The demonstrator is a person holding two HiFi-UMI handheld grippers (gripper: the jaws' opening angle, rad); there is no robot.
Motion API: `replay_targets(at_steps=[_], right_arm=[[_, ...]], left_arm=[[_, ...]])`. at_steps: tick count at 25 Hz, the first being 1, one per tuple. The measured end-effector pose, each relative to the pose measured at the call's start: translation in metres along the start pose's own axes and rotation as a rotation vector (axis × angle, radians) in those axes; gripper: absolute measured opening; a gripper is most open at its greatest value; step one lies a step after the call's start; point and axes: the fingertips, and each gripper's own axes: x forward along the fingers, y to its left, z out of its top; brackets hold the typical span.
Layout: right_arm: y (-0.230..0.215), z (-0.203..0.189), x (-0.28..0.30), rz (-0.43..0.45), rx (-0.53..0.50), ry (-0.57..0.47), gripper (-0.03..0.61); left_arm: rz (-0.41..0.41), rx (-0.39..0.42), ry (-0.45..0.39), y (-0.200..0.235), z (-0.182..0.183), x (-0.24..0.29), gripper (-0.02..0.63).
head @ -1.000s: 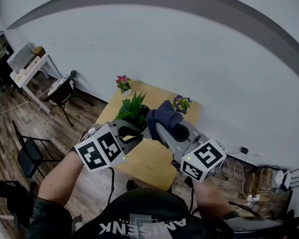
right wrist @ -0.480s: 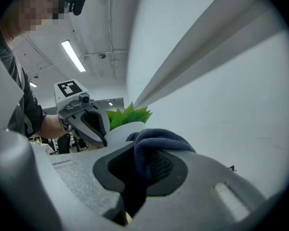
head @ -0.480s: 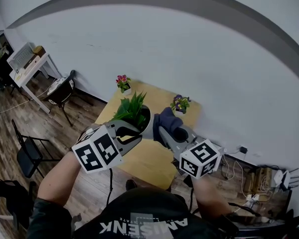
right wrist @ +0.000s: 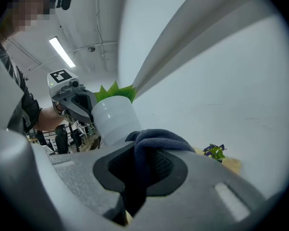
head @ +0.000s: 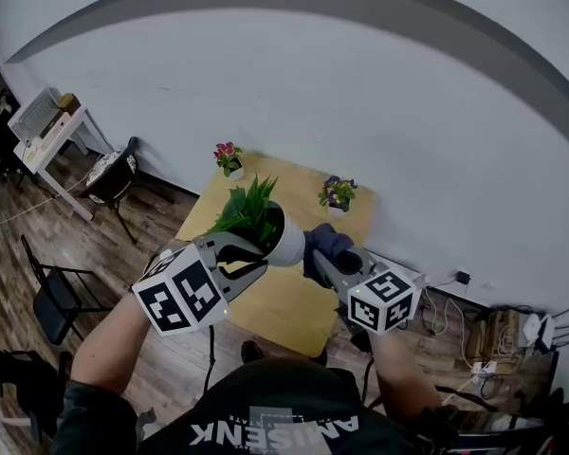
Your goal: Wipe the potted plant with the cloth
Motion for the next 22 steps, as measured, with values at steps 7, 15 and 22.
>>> replay_targets(at_steps=[7, 15, 22], right_arm=[[0.000, 0.044, -0.011, 0.008, -0.032, -0.087, 0.046], [0.049, 0.108, -0.001, 0.159, -0.126, -0.190, 0.046], [0.041, 0.088, 0.014, 0.148, -0.068, -0.153, 0.046]], left_arm=[[-0.019, 0.063, 0.009, -0.012, 0.004, 0.002, 0.009], [-0.024, 0.106, 0.029, -0.020, -0.002, 0.002, 0.009], [-0.001, 0.114, 0.025, -0.016, -0.008, -0.005, 0.011]])
